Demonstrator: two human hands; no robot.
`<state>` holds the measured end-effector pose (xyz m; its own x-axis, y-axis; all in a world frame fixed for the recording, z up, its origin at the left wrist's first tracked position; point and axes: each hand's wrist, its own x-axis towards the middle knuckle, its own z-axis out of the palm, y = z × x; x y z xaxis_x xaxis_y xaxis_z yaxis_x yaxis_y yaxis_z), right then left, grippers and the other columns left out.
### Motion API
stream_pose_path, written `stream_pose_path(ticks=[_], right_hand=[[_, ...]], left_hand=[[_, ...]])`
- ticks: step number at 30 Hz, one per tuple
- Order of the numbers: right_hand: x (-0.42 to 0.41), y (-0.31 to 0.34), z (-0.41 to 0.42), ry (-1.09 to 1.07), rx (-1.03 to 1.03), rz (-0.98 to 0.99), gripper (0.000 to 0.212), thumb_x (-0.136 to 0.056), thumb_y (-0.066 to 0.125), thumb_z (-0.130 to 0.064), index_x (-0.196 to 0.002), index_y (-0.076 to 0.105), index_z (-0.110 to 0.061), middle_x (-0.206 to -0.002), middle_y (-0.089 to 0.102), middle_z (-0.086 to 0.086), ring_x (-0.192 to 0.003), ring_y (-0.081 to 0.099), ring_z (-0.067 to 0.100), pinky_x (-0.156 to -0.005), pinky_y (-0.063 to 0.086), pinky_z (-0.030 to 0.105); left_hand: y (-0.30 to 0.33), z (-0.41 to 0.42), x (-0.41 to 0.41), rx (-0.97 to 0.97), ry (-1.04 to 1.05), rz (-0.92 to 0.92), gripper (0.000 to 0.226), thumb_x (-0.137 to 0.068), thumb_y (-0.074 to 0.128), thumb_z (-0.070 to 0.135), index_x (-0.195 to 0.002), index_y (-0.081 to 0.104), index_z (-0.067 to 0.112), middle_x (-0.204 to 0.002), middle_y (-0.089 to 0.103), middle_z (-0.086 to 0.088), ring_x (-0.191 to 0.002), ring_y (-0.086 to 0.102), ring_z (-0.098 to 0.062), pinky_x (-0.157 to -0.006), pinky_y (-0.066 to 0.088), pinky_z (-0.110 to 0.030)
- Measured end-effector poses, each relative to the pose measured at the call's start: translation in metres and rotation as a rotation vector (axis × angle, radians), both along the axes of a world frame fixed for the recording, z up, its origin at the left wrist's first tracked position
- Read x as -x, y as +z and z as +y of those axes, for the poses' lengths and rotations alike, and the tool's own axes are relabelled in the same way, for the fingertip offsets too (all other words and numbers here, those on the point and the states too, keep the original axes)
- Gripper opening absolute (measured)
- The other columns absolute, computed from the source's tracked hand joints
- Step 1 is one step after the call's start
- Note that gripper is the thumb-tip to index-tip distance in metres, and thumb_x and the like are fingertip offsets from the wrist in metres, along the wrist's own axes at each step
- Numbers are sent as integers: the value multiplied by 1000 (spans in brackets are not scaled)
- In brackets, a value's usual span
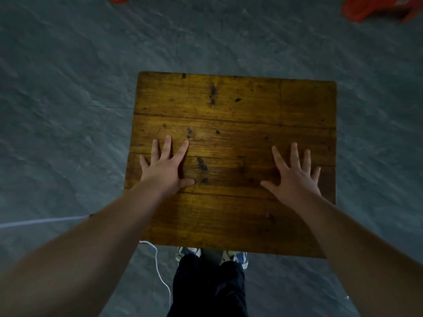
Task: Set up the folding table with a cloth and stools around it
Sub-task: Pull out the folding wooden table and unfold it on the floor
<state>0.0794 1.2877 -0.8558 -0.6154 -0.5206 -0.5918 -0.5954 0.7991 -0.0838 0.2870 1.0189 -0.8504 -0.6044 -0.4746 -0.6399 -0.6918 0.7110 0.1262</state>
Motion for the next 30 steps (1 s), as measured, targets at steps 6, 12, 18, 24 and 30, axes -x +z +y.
stream_pose_path(ticks=[6,12,18,24,30], right_hand=[[0,3,-3,-24,-19,-26,100,-83,50,-76,-145,-25,-53,-160,-32,-1,-147,-23,37,-115,1,67],[-2,0,-5,-55,-14,-22,102,-82,54,-74,-144,-25,-55,-160,-32,-3,-148,-24,35,-114,1,66],[-1,-3,-3,-67,9,-15,104,-81,57,-73,-142,-27,-58,-160,-31,-5,-148,-23,35,-114,2,68],[0,1,-7,-73,-21,-19,104,-83,59,-68,-144,-24,-56,-161,-28,-5,-149,-19,34,-115,7,64],[-26,61,-13,-121,72,-30,81,-96,53,-46,-155,-3,-41,-166,-7,-5,-152,-6,24,-120,12,51]], left_hand=[[3,0,2,-2,2,-12,110,-75,64,72,-143,-22,56,-159,-32,2,-145,-28,-35,-112,1,-71],[5,0,0,28,-16,26,110,-74,65,72,-147,-16,52,-162,-24,0,-147,-21,-37,-112,7,-72],[11,-1,2,4,-4,35,110,-74,68,68,-149,-11,51,-162,-23,0,-147,-20,-37,-112,7,-72],[20,2,8,-5,24,25,108,-76,72,62,-151,-4,48,-163,-18,0,-148,-16,-37,-113,7,-71],[71,14,8,-9,27,154,79,-95,51,47,-154,-1,40,-165,-1,-5,-151,-5,-31,-117,8,-63]])
